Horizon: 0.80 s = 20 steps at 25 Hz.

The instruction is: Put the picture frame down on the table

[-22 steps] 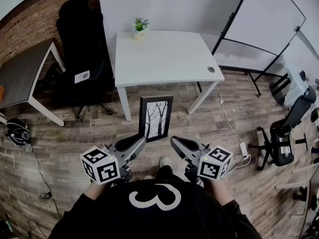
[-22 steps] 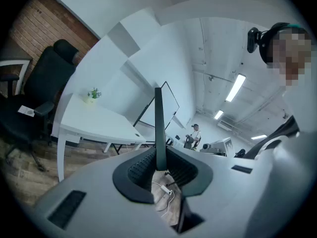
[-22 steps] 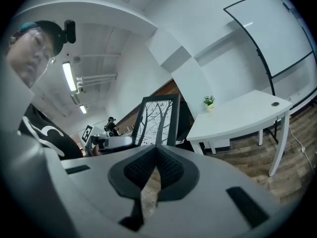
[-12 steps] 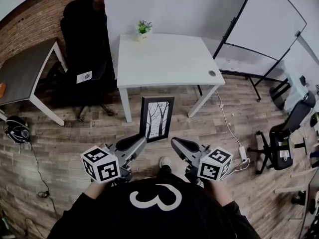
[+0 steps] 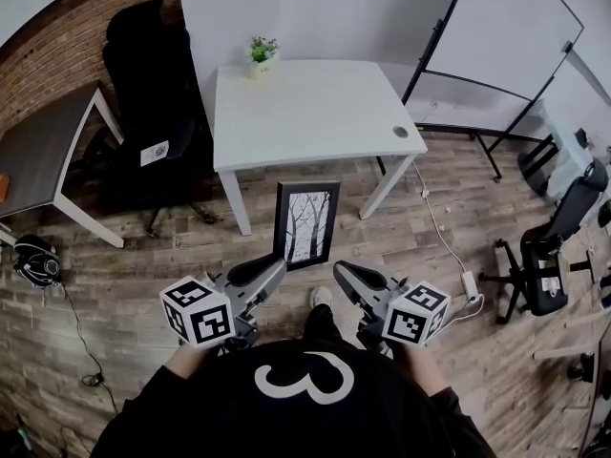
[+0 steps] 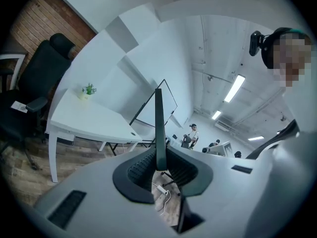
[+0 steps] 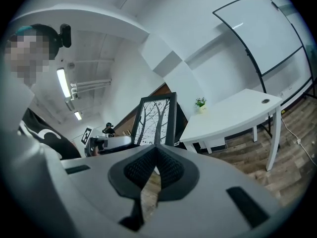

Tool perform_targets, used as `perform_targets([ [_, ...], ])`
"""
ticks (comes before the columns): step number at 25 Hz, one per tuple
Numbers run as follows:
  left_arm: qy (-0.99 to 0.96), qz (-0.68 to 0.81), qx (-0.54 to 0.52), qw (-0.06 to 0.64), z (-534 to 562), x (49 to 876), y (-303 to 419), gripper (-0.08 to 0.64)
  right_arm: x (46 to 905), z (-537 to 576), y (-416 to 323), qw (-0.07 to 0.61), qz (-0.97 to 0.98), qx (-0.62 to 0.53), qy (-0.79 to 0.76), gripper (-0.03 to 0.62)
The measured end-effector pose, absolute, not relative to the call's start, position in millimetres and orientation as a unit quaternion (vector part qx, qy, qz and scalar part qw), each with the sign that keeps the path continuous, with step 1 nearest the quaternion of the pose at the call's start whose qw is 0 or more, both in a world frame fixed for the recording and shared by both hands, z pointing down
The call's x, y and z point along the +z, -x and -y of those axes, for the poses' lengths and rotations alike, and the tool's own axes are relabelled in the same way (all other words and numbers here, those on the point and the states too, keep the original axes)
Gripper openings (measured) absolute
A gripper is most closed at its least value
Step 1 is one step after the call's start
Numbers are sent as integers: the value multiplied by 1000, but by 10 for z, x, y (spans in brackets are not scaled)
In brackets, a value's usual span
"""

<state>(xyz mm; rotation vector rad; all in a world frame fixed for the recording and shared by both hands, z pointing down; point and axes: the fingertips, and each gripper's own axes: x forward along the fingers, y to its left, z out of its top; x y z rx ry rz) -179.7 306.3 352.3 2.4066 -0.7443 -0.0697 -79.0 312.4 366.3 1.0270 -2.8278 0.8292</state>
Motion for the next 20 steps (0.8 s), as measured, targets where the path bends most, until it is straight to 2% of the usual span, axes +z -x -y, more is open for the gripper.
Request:
perform_targets([
  [20, -861, 324, 7, 393, -1376, 3990, 901, 78, 3964, -1464, -274, -13, 887, 330, -323, 23],
])
